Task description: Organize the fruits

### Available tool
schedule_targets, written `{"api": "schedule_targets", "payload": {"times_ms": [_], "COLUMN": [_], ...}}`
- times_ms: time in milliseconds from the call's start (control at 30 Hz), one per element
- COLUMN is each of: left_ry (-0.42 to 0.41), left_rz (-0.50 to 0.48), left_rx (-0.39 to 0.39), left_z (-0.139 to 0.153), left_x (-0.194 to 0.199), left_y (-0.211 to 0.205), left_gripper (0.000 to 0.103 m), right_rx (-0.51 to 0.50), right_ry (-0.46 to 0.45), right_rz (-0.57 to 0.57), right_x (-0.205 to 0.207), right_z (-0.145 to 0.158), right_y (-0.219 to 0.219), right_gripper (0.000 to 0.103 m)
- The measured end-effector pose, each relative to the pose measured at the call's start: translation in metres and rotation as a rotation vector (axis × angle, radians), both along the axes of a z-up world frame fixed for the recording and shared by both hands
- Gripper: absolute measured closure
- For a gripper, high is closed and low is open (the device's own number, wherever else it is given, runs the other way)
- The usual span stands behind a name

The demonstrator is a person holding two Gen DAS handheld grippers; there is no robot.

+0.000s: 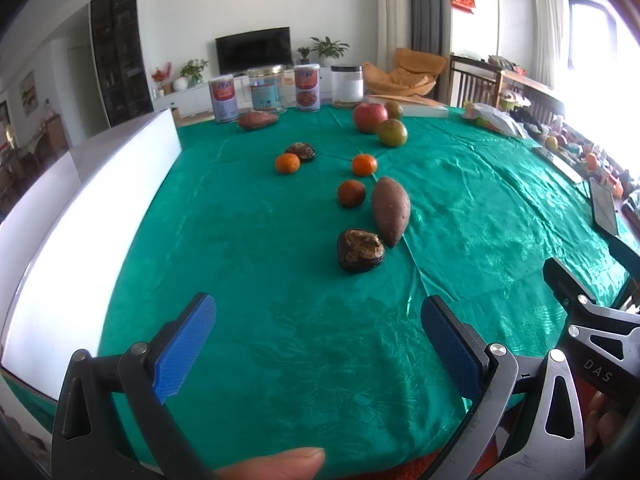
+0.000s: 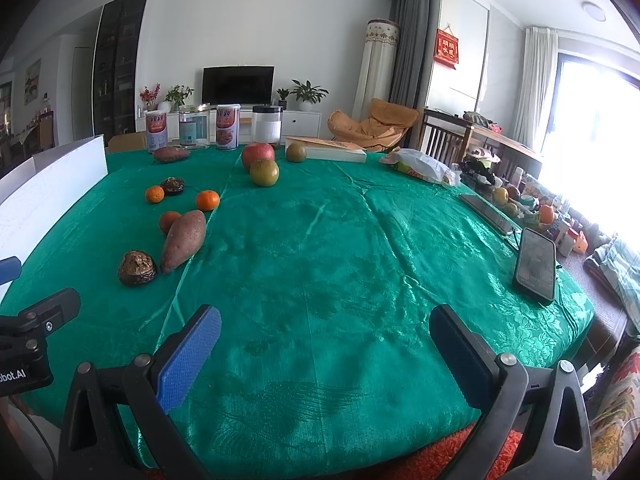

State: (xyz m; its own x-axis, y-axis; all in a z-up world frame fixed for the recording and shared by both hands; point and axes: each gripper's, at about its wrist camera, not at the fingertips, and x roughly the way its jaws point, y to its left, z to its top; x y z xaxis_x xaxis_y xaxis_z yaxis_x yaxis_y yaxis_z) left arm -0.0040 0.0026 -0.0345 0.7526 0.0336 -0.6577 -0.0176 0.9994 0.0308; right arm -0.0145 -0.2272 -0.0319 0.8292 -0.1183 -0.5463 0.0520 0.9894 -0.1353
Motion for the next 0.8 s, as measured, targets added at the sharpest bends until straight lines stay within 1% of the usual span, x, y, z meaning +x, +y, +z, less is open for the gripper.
{"api": "schedule_targets", "payload": {"times_ms": [800], "left_ry": [0.001], "left_rz": [0.008], "left_rx": [0.0], "left_z": [-0.0009], "left_x": [0.0012], "left_y": [0.0034], "left_gripper": [0.0], "right_rx": [-0.022], "right_ry": [-0.011], "right_rz": [0.019], "right_x": [-0.0024], "right_z": [0.0007], "right_y": [0.0044], "right_gripper": [0.0]}}
